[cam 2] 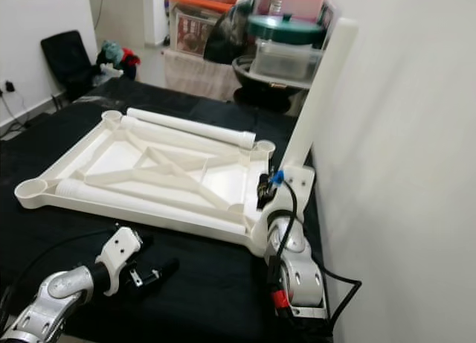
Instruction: Building children table
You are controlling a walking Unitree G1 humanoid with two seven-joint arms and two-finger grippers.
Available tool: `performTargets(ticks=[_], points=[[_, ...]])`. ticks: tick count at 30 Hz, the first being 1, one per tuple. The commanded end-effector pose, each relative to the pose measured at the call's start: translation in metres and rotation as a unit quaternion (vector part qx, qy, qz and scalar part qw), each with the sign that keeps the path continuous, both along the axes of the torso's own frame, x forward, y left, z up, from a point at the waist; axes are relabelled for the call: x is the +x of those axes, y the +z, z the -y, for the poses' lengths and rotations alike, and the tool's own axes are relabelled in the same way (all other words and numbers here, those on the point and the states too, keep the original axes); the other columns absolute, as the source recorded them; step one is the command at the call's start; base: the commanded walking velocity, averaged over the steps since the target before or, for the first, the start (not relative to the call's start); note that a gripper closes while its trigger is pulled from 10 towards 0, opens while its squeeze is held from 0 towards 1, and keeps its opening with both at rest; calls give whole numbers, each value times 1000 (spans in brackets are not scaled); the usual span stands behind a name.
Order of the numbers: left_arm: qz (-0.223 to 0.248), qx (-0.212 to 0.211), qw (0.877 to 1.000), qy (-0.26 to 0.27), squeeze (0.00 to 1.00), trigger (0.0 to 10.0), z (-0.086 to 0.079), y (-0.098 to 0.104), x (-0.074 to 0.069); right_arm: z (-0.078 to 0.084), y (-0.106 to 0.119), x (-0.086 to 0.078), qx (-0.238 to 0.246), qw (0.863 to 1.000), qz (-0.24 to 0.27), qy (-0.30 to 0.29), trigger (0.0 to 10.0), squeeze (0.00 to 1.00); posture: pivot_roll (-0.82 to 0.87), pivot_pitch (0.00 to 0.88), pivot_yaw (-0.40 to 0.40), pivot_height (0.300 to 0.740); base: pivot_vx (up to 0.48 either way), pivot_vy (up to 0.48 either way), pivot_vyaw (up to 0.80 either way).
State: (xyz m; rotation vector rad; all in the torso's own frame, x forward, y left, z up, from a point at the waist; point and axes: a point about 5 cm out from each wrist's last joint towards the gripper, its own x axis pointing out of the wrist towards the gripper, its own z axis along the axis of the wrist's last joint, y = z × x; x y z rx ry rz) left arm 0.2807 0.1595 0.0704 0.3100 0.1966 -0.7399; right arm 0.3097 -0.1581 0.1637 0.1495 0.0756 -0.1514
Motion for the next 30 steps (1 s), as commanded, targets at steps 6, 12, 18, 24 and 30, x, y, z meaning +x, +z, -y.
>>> performTargets(ticks=[6, 12, 18, 24, 30], points=[[-17, 3, 1000, -3, 0, 10000, 1, -7, -4, -1, 34, 2, 16, 982, 92, 162, 10000, 0, 58, 0, -112, 740, 0, 0, 0], [-17, 3, 1000, -4, 0, 10000, 0, -7, -3, -9, 63, -17, -22, 921, 150, 358, 10000, 0, 61, 0, -113, 740, 0, 0, 0], [-14, 3, 1000, -3, 0, 10000, 0, -6, -3, -19, 64, -26, -61, 876, 147, 456, 10000, 0, 73, 0, -120, 740, 0, 0, 0], [-14, 5, 1000, -2, 0, 10000, -1, -5, -3, -15, 57, -15, -62, 888, 133, 437, 0, 0, 79, 0, -121, 740, 0, 0, 0], [-13, 6, 1000, -4, 0, 10000, -1, -5, -2, 4, 47, 1, -66, 932, 95, 344, 0, 0, 72, 0, -114, 740, 0, 0, 0]])
